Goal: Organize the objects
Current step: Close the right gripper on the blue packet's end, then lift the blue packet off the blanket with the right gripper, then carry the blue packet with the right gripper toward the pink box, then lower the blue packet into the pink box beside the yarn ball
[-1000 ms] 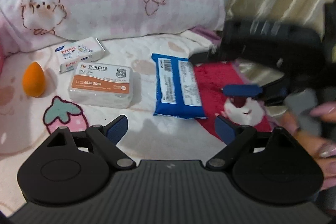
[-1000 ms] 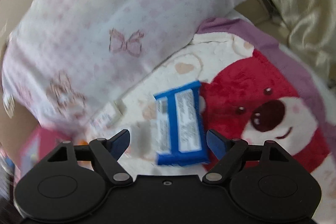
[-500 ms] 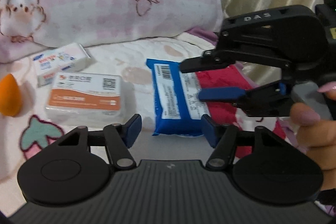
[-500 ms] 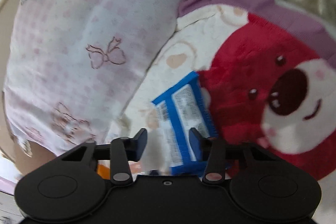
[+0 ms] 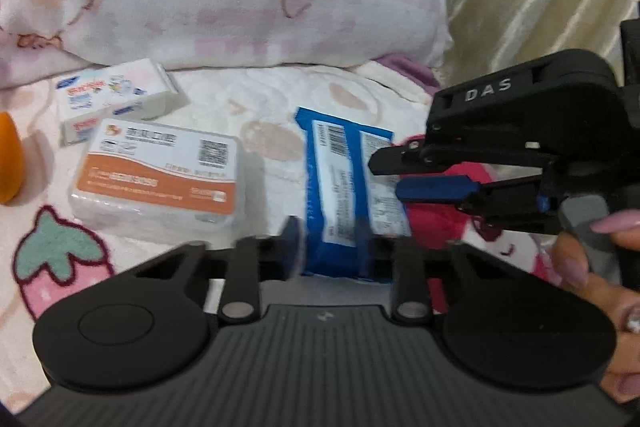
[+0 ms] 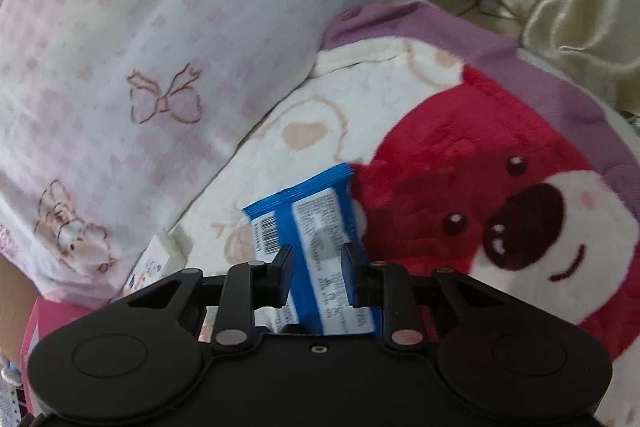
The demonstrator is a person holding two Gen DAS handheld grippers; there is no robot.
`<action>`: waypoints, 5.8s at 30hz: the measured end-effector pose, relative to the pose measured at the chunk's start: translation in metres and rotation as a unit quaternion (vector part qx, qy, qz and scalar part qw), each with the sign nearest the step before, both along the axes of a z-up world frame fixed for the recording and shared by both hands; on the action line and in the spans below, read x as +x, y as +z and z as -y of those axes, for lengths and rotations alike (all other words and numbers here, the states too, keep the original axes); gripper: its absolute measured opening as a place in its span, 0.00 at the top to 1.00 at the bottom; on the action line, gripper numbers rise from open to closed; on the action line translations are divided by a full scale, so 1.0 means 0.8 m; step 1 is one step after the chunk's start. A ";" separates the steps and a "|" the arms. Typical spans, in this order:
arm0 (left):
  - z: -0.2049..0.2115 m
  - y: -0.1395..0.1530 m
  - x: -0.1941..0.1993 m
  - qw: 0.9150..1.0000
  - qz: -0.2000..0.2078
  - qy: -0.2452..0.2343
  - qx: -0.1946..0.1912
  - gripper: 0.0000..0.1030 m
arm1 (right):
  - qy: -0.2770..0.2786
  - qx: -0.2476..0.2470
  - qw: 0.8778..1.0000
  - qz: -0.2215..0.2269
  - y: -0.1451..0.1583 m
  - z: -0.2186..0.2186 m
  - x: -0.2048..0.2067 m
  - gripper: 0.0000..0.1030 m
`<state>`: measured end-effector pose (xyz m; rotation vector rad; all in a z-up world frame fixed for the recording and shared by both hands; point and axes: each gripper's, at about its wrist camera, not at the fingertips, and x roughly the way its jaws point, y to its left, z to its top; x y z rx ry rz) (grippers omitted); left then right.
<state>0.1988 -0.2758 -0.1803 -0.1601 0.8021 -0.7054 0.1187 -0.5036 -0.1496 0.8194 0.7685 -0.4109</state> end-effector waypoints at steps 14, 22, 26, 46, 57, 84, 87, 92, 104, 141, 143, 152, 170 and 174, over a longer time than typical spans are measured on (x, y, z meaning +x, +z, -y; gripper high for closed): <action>-0.026 0.007 -0.039 1.000 -0.025 0.001 -0.012 0.85 | 0.067 -0.014 0.998 -0.014 0.008 -0.023 -0.020 0.85; -0.025 0.000 -0.015 0.997 -0.067 0.023 -0.041 0.84 | 0.034 -0.054 0.998 -0.020 -0.001 -0.004 -0.027 0.54; -0.013 -0.001 -0.006 0.997 -0.058 0.023 -0.042 0.83 | 0.035 -0.026 0.999 0.002 -0.015 0.005 -0.021 0.55; -0.058 0.024 -0.068 0.995 -0.089 -0.035 0.031 0.83 | 0.139 0.038 0.982 -0.122 -0.011 -0.069 -0.032 0.54; -0.077 0.004 -0.073 0.996 -0.079 -0.031 0.025 0.80 | 0.176 0.034 0.971 -0.157 -0.019 -0.089 -0.029 0.37; -0.100 -0.012 -0.080 0.993 -0.105 0.000 -0.052 0.82 | 0.207 -0.009 0.963 -0.170 -0.021 -0.111 -0.012 0.41; -0.102 -0.007 -0.083 0.993 -0.105 0.000 -0.052 0.82 | 0.205 -0.005 0.964 -0.167 -0.019 -0.110 -0.015 0.43; -0.106 0.004 -0.084 0.993 -0.110 0.003 -0.051 0.82 | 0.199 0.004 0.967 -0.158 -0.014 -0.113 -0.020 0.43; -0.123 0.047 -0.091 0.993 -0.117 -0.013 -0.013 0.82 | 0.203 0.023 0.972 -0.114 0.012 -0.141 -0.045 0.43; -0.309 0.189 -0.215 0.993 -0.107 0.036 0.025 0.80 | 0.352 0.044 0.934 -0.043 0.129 -0.324 -0.108 0.43; -0.317 0.196 -0.220 0.993 -0.106 0.039 0.026 0.80 | 0.363 0.029 0.930 -0.040 0.138 -0.336 -0.110 0.43; -0.351 0.223 -0.234 0.994 -0.090 0.057 0.015 0.80 | 0.404 -0.041 0.914 -0.009 0.177 -0.380 -0.114 0.43; -0.404 0.271 -0.138 0.997 -0.043 0.062 0.007 0.79 | 0.426 -0.102 0.898 0.026 0.237 -0.430 -0.016 0.44; -0.420 0.289 -0.099 0.997 -0.027 0.066 -0.007 0.78 | 0.431 -0.113 0.894 0.033 0.261 -0.436 0.024 0.44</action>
